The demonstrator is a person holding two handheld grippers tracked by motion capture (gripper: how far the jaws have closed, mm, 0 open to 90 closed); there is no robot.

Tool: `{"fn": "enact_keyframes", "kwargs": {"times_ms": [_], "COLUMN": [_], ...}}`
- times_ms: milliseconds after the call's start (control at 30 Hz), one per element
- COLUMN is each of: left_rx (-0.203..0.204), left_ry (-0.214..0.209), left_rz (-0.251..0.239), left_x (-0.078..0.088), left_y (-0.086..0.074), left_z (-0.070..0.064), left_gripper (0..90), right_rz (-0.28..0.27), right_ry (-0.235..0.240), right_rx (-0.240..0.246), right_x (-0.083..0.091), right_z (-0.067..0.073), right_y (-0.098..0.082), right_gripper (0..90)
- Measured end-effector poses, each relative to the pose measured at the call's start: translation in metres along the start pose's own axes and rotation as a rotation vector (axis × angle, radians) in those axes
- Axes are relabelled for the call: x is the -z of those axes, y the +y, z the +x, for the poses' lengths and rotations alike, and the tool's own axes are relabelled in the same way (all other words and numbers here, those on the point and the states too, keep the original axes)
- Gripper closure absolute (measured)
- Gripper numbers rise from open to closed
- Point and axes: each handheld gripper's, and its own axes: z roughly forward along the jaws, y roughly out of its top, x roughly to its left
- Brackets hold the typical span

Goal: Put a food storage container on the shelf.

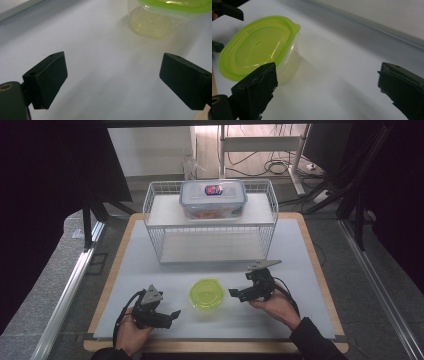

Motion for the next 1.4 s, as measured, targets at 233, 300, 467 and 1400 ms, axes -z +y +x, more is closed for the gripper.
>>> {"fn": "enact_keyframes", "kwargs": {"times_ms": [233,300,467,1400], "left_rx": [-0.02,-0.022,-0.021,-0.055], "left_ry": [-0.003,-0.002,-0.006,-0.003], "left_rz": [0.018,0.021,0.023,0.069], "left_x": [-0.002,-0.003,-0.003,-0.01], "left_y": [0.0,0.0,-0.001,-0.001], "left_z": [-0.001,-0.002,-0.001,-0.005], "left_gripper": [7.7,7.7,7.7,7.8], "right_rz": [0.06,0.069,0.068,0.206], "right_ry": [0.086,0.111,0.139,0.355], "right_rx": [-0.004,0.0,0.019,-0.082], "right_x": [-0.011,-0.015,-0.019,-0.031], "right_z": [0.001,0.004,0.008,0.001], "right_y": [0.014,0.018,0.028,0.035], "right_gripper": [11.8,21.1,43.9,80.3]}}
